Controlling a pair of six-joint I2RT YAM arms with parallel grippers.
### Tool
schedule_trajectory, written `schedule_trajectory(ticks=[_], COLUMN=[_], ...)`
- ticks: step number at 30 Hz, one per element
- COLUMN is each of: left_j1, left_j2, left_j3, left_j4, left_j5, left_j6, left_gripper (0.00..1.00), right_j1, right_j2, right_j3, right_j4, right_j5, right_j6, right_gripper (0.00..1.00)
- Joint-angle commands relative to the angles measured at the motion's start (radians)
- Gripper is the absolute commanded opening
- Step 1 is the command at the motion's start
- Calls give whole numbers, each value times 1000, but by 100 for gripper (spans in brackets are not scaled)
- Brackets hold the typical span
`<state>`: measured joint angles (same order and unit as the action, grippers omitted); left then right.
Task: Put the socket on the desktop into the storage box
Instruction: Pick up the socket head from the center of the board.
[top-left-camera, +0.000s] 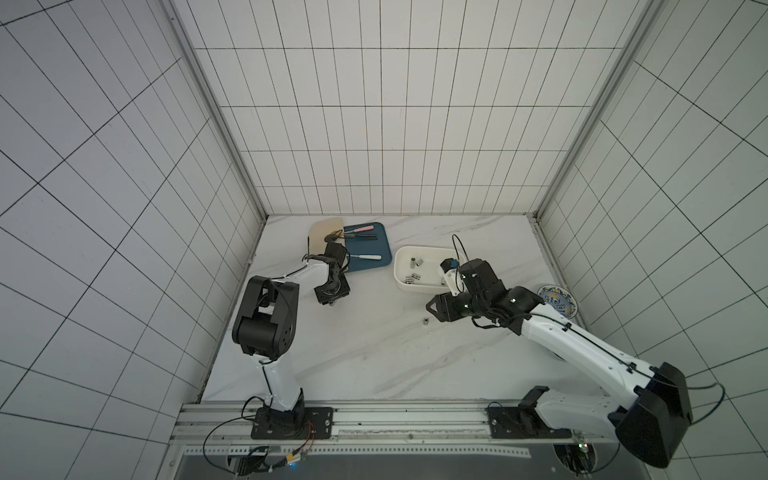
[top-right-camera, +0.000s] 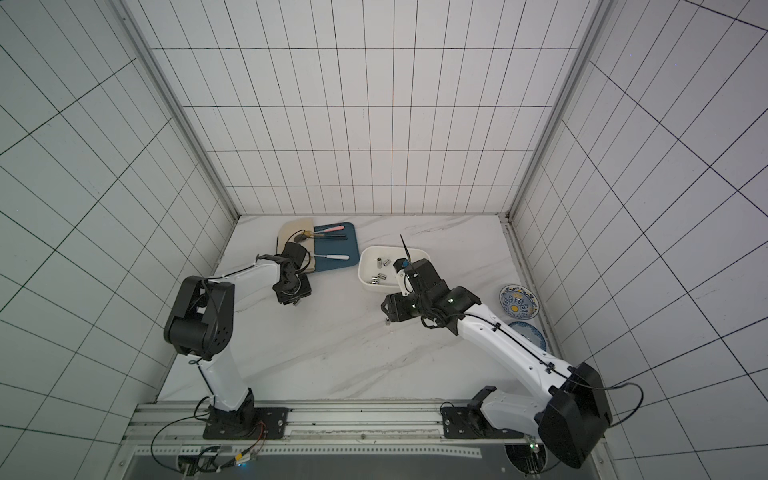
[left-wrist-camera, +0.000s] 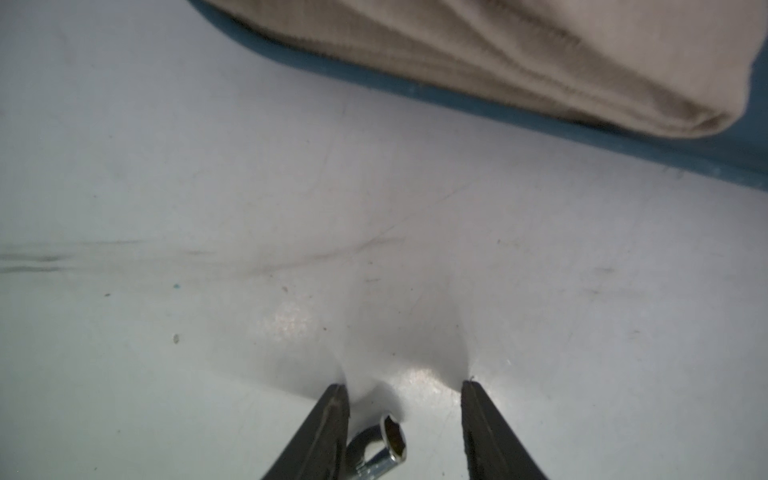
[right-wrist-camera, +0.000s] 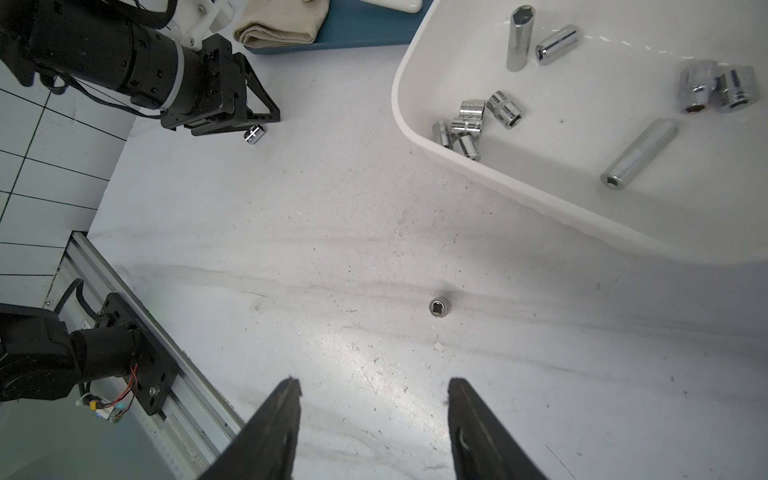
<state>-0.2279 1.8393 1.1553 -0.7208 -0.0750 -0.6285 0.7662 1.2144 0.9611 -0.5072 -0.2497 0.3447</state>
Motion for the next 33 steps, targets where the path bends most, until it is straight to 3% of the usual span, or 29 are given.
schedule_trajectory(ticks=[1, 5, 19, 28, 33], left_j1=[-4, -5, -39, -41, -50], left_j2=[-35, -57, -58, -55, -64], left_j3=[-33, -58, -51, -48, -32], left_j4=[5, 6, -11, -17, -30], left_j5=[1, -1, -12, -8, 4], left_j6=[-8, -11, -14, -12, -14], left_gripper=[48, 48, 32, 4, 3], right_j1=[2, 2, 2, 2, 2], right_j2=[-4, -3, -16, -17, -24], right_j3=[28, 25, 14, 11, 11], right_j4=[9, 19, 22, 23, 23], right_j5=[3, -3, 1, 4, 10], right_j6=[-4, 0, 8, 10, 12], right_gripper=[60, 59, 59, 60, 60])
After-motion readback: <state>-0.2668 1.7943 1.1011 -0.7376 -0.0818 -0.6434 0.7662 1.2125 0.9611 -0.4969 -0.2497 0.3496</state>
